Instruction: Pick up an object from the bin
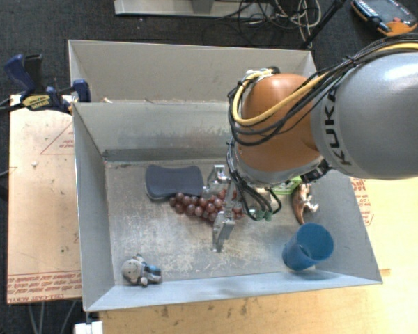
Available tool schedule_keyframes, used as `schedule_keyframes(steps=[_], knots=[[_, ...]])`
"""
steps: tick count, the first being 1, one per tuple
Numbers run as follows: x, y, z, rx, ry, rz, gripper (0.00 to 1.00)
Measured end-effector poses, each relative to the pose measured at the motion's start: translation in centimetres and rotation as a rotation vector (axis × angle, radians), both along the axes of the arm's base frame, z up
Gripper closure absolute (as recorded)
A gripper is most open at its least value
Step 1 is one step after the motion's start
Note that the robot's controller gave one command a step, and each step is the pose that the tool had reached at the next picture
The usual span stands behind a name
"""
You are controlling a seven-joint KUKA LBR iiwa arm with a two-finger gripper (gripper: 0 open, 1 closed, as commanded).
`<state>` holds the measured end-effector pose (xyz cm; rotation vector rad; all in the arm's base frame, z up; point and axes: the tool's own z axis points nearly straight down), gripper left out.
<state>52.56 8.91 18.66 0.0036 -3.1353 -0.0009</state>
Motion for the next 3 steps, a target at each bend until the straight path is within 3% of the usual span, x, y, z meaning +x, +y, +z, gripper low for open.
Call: schedule_keyframes(steps=[1, 2, 3], knots=[[0.2, 0.0, 0.3, 0.001, -0.006, -0.002, 0.0], [1.4, -0.1, -3.5, 0.002, -0.017, -0.003, 0.0], [4.6, -1.3, -8.7, 0.004, -0.021, -0.014, 0.0]])
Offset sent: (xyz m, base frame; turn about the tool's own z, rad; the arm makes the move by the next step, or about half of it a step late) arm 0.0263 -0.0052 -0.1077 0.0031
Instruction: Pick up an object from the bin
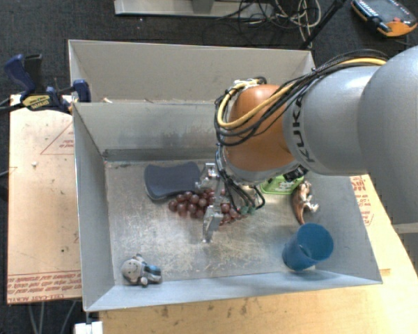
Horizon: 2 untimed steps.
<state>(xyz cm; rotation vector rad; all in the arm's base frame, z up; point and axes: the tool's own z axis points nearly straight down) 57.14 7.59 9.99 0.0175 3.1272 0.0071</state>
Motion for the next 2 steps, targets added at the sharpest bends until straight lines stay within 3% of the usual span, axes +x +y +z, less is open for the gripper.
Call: schedule_keyframes(steps=[1, 2], knots=[[0.9, -0.6, -2.4, 0.003, 0.006, -0.082, 0.0], [2.5, 0.4, -1.6, -0.003, 0.009, 0.177, 1.0]])
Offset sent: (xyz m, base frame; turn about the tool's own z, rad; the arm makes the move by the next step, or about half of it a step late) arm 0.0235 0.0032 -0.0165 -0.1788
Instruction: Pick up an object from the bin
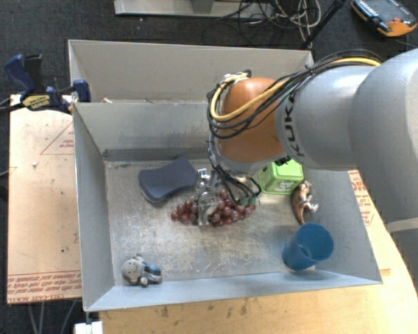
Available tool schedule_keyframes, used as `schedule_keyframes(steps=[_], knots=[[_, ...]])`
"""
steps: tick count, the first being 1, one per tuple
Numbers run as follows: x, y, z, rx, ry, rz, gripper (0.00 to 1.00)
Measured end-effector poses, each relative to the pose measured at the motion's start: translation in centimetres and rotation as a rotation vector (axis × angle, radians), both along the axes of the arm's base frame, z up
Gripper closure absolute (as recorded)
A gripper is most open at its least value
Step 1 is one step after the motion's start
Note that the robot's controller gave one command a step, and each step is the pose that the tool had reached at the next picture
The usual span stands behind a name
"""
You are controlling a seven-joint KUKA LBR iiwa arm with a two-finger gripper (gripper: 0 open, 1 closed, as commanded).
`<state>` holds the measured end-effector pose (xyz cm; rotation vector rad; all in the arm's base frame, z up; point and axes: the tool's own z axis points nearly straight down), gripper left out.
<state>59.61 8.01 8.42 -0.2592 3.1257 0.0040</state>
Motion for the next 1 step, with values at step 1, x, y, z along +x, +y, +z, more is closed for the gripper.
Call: schedule_keyframes(steps=[1], knots=[[0.0, 0.0, 0.0, 0.0, 0.0, 0.0, 1.0]])
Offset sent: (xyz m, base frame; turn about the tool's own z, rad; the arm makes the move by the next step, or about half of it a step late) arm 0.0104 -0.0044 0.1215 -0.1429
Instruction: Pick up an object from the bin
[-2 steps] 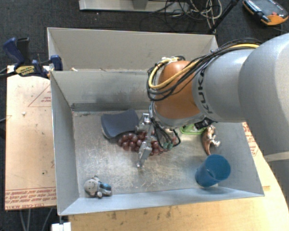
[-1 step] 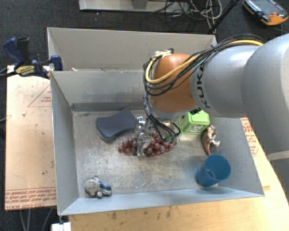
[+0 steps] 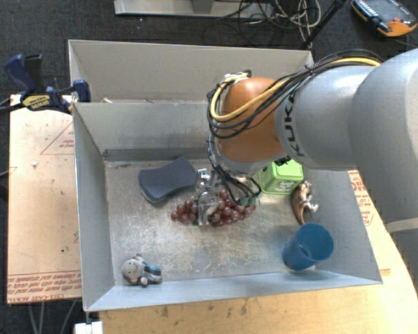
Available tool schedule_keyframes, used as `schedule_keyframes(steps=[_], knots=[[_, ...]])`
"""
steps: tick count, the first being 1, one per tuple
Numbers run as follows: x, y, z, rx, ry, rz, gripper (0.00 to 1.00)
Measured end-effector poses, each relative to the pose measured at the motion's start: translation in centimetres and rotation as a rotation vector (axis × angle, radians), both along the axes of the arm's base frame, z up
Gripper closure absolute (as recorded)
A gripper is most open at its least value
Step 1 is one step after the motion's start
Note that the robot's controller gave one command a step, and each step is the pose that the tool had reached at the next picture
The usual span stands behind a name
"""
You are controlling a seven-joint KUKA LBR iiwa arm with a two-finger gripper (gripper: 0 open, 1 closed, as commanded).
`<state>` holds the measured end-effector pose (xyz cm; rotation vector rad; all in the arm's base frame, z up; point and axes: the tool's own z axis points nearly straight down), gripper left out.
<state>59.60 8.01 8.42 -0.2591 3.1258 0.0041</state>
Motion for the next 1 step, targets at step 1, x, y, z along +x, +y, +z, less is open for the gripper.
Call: schedule_keyframes(steps=[1], knots=[[1.1, -0.38, 12.14, -0.002, 0.001, 0.14, 1.0]])
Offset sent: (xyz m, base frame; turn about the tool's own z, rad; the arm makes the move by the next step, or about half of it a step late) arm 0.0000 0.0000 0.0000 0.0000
